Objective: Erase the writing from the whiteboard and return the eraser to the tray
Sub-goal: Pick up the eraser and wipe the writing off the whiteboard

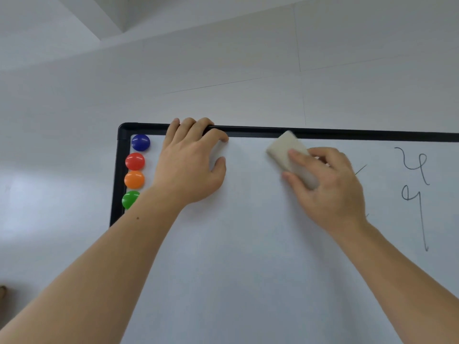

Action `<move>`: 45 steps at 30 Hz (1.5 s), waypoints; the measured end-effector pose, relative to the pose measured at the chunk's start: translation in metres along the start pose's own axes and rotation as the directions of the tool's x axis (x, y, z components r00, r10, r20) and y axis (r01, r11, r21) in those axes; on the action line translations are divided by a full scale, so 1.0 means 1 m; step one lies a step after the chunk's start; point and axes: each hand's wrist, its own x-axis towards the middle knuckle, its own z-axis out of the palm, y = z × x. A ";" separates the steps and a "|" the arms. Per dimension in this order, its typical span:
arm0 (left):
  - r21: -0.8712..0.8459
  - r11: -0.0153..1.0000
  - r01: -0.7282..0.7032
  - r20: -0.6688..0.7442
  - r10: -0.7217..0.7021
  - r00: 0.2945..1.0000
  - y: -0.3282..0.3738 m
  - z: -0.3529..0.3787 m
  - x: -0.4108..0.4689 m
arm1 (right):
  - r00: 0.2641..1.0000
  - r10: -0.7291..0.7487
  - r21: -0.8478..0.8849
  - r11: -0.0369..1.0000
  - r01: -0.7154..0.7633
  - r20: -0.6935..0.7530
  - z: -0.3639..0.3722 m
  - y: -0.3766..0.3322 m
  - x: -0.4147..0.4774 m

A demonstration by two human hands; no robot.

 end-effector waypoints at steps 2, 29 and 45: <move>0.018 1.000 0.008 0.001 -0.008 1.000 0.002 0.000 0.001 | 0.996 0.093 0.009 0.996 -0.093 -0.016 -0.002 0.006 0.001; -0.078 0.997 -0.025 -0.019 0.024 1.000 0.102 0.058 0.036 | 0.988 -0.147 0.027 0.989 0.146 0.044 -0.030 0.074 -0.018; -0.058 0.998 0.032 -0.060 -0.035 0.998 0.116 0.064 0.035 | 0.984 -0.095 0.042 0.995 0.089 0.150 -0.055 0.094 -0.038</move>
